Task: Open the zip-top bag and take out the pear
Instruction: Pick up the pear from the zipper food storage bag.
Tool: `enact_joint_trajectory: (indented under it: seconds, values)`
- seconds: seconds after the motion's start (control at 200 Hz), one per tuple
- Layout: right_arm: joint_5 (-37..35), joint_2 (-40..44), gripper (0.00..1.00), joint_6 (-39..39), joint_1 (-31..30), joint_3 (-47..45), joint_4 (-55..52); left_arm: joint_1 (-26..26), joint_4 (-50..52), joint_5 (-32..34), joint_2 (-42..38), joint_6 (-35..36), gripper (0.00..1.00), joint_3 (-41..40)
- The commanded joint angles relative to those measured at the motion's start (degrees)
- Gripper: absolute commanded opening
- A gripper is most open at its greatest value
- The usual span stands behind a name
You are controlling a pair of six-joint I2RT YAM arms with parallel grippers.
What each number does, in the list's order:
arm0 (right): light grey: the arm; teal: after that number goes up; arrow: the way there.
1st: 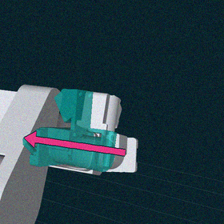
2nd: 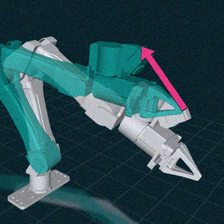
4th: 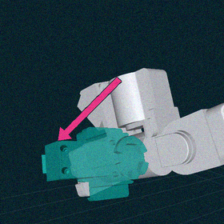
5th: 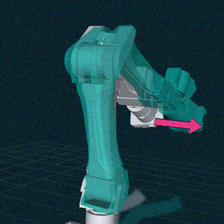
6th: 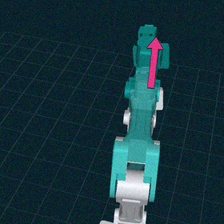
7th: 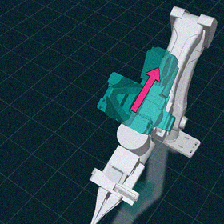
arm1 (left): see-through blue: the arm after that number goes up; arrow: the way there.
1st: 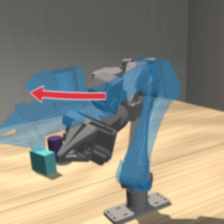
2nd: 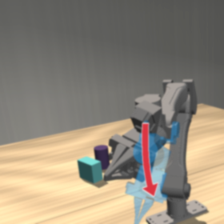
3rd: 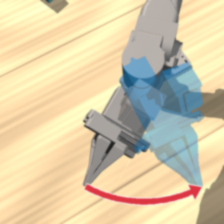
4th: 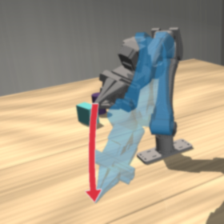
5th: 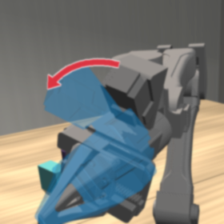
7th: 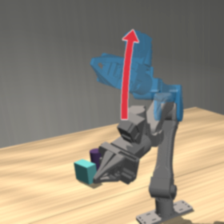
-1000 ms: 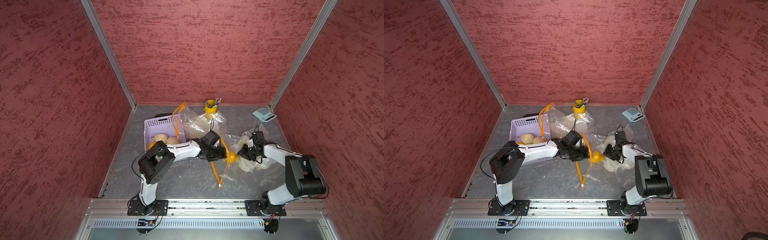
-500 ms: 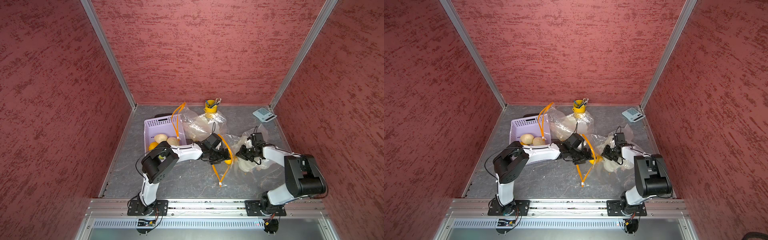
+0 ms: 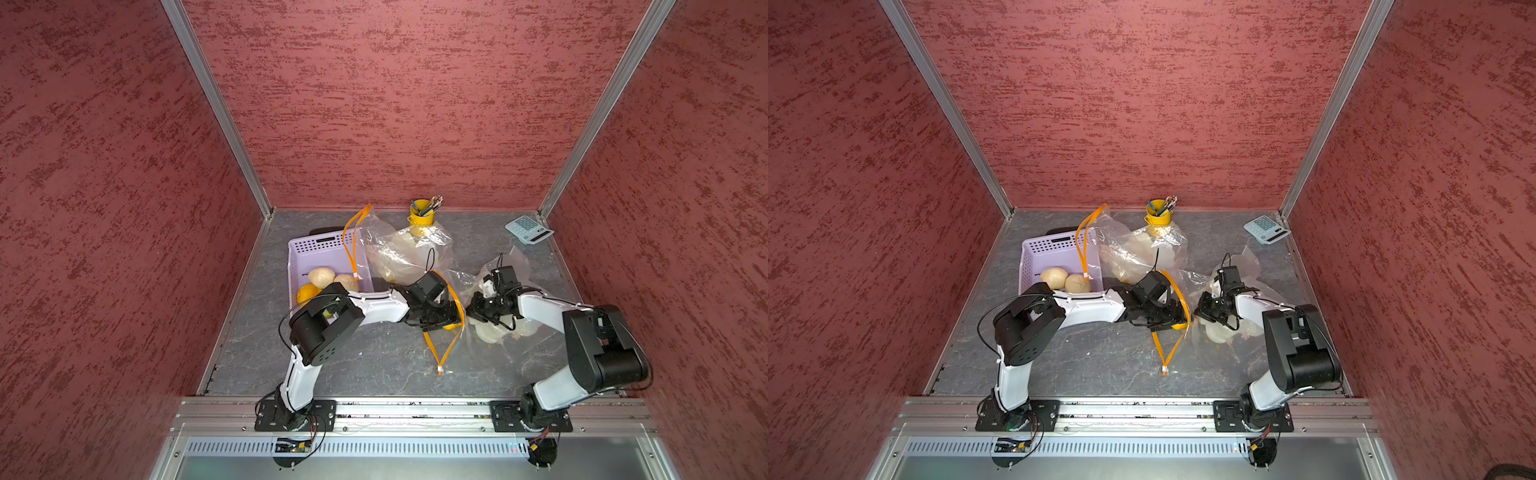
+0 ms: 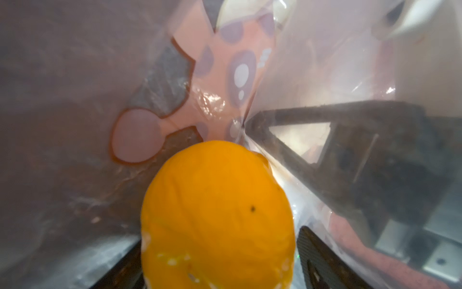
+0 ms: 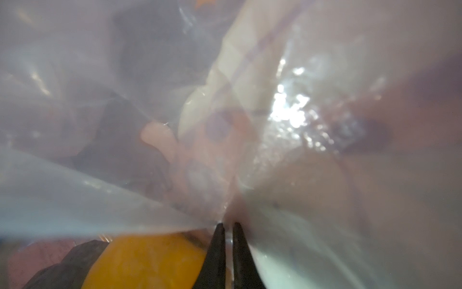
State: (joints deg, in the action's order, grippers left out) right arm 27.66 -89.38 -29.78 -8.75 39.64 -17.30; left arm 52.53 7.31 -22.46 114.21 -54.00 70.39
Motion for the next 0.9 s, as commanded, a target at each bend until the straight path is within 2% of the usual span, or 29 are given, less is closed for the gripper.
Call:
enact_joint_trajectory:
  seconds: [0.0,0.175,0.286,0.401,0.451,0.546,0.741,0.897]
  values:
    - [1.39,0.08,0.09,0.25,-0.52,-0.10,0.61,-0.15,1.04,2.46,0.11,1.89,0.76,0.57]
    - [1.32,1.61,0.10,1.17,-0.63,0.51,-1.02,-0.66,3.41,2.88,-2.04,4.32,0.64,0.03]
    - [0.60,3.49,0.13,1.04,-0.54,1.09,-2.18,-1.05,4.70,3.99,-5.16,6.23,0.57,-0.83]
    - [-0.87,5.67,0.24,1.17,0.05,2.84,-4.72,-1.71,8.01,4.55,-9.83,8.62,0.57,-1.31]
    - [-2.05,5.62,0.37,1.39,0.55,4.00,-6.24,-2.12,9.77,4.44,-11.63,9.62,0.57,-1.75]
    - [-3.53,6.97,0.46,1.18,1.91,5.36,-7.49,-3.64,13.00,4.59,-15.78,11.46,0.56,-3.65]
    - [-5.13,6.25,0.56,-0.91,4.09,7.78,-6.53,-8.91,19.67,3.42,-27.27,14.79,0.54,-11.21]
    - [-1.81,7.21,0.70,-1.83,4.18,10.72,-2.19,-16.40,27.62,4.56,-41.89,16.76,0.56,-15.45]
